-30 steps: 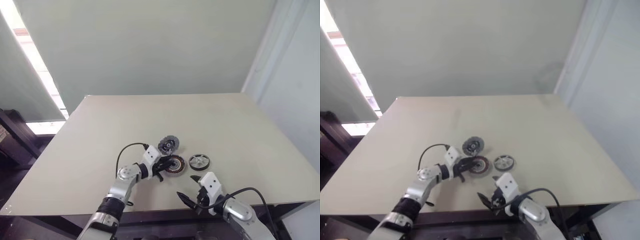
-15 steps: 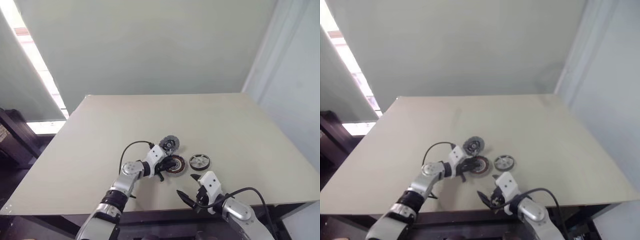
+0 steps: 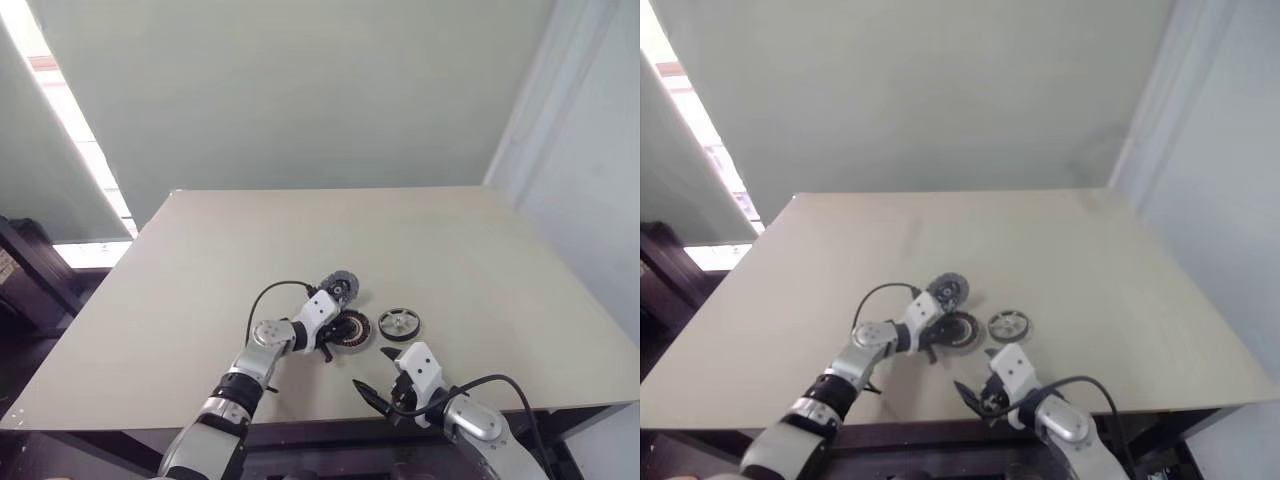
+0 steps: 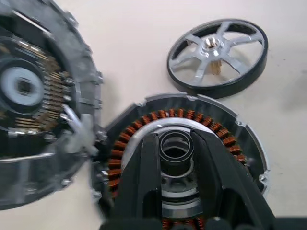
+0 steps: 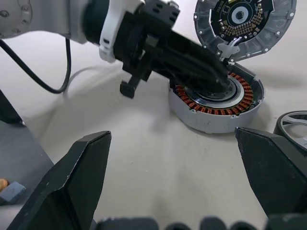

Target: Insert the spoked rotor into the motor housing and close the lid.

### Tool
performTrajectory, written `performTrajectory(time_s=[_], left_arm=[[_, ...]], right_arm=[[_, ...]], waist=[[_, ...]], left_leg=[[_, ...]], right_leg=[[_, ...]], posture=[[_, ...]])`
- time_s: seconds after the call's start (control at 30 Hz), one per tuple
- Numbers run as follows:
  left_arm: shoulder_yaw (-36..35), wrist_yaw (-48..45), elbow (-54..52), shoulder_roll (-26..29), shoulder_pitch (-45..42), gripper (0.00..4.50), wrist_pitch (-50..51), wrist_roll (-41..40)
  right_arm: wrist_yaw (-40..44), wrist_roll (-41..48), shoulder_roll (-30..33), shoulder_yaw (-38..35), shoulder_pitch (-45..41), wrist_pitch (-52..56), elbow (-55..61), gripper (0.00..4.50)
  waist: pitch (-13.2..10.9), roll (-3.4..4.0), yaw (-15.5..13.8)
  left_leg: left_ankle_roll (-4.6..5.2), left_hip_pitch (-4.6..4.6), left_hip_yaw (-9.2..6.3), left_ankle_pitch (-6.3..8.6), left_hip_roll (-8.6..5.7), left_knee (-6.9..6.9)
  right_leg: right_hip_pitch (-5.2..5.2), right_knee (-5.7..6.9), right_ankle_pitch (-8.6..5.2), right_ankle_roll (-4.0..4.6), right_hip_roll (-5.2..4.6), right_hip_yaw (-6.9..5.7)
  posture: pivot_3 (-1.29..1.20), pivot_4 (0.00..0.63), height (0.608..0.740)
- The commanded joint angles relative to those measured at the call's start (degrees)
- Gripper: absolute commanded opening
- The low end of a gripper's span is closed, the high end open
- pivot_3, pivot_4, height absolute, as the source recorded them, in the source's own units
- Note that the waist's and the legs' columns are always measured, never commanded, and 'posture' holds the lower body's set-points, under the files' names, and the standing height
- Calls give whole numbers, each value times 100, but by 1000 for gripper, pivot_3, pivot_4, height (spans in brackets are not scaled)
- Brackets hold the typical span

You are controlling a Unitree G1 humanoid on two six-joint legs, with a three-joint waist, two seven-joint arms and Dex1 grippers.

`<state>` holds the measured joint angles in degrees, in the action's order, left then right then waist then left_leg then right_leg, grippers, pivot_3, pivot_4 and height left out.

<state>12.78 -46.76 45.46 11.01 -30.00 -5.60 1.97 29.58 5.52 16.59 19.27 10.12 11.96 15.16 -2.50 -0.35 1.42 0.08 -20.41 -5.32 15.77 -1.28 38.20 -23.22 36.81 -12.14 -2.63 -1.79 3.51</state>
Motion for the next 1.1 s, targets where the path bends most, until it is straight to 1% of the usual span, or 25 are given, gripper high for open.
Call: performTrajectory(time_s=[0.03,0.3,1.1], left_arm=[[6,21,7,-26,-235,576,-103,56],[-4,55,76,4,-274,576,-61,120],[29,-92,-267,129,-91,576,110,79]], right_arm=[[-50,-15,-27,-36,-35,-96,206,4500],[-77,-9,-24,-30,-42,-91,206,4500],[-69,6,-52,-35,-122,-141,104,4500]], waist=[[0,0,-1],[0,0,0],[1,-1,-1]], left_leg=[[0,0,0,0,0,0],[0,0,-1,0,0,1],[0,2,-1,0,0,4]], right_leg=[[1,0,0,0,0,0],[1,0,0,0,0,0],[3,3,0,0,0,0]], posture=[[0,0,740],[0,0,740],[0,0,740]])
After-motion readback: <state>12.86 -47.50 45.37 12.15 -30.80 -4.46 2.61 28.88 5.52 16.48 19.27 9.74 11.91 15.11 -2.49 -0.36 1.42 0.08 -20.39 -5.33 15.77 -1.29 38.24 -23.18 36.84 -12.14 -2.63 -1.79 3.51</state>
